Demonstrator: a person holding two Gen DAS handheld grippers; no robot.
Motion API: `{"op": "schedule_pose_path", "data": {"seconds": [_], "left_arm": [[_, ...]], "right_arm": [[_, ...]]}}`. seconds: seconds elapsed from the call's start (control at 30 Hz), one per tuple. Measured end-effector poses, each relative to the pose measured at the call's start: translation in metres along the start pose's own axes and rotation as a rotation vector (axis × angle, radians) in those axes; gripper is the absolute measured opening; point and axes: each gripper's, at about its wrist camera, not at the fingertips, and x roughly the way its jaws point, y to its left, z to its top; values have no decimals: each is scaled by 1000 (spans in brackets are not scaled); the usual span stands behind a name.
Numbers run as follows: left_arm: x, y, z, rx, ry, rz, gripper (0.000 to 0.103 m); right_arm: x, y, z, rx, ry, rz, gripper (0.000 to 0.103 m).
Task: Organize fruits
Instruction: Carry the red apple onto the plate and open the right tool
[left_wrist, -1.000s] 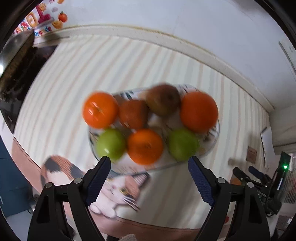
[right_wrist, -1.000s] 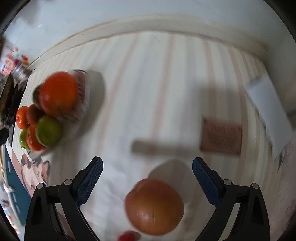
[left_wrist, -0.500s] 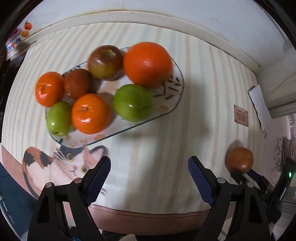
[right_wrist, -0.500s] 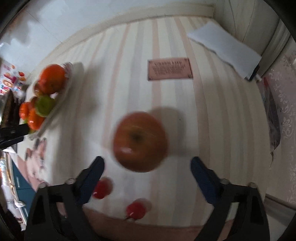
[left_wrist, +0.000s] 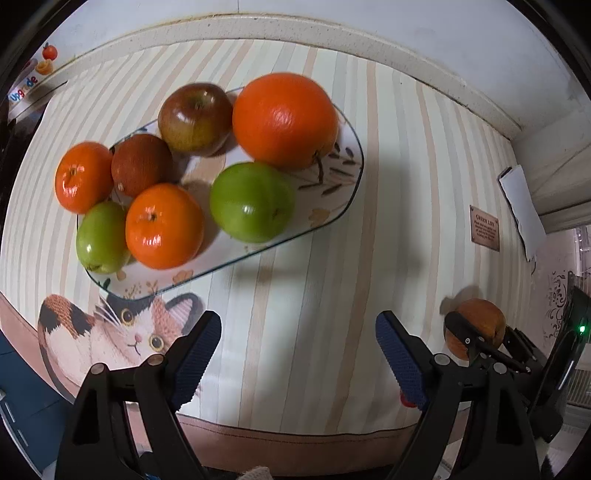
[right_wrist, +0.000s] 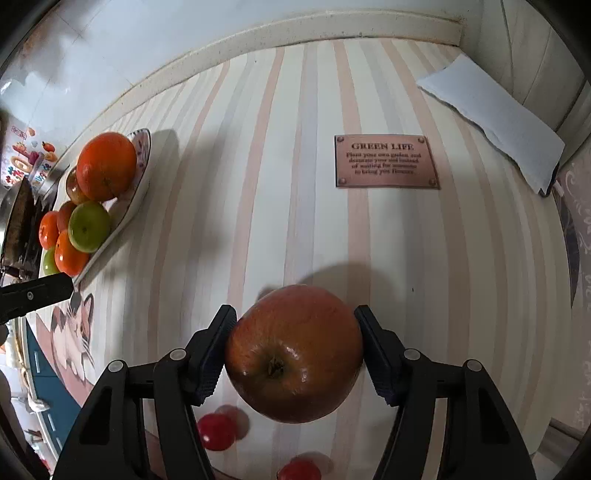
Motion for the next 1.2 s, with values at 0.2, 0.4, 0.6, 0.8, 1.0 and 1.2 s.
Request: {"op": "schedule_pose_path", "data": {"seconds": [0.2, 0.4, 0.6, 0.8, 1.0, 1.2], "left_arm": [[8, 15, -10, -39, 28, -9, 85], [6, 18, -9, -46, 21, -13, 86], [-2, 23, -10, -43, -6, -7, 86], [-33, 61, -13, -126, -117, 43, 86], [-66, 115, 0, -238, -190, 85, 99], [-66, 158, 21, -315, -199, 143, 99]], "right_arm": [[-1, 1, -5, 12, 49, 5, 69], [-1, 1, -12, 0, 63, -10, 70], [-1, 10, -16, -25, 37, -25, 68], [-7, 47, -6, -68, -4, 53, 68], [-24, 140, 35, -212, -64, 219, 68], [-16, 238, 82, -392, -105, 265, 68]]}}
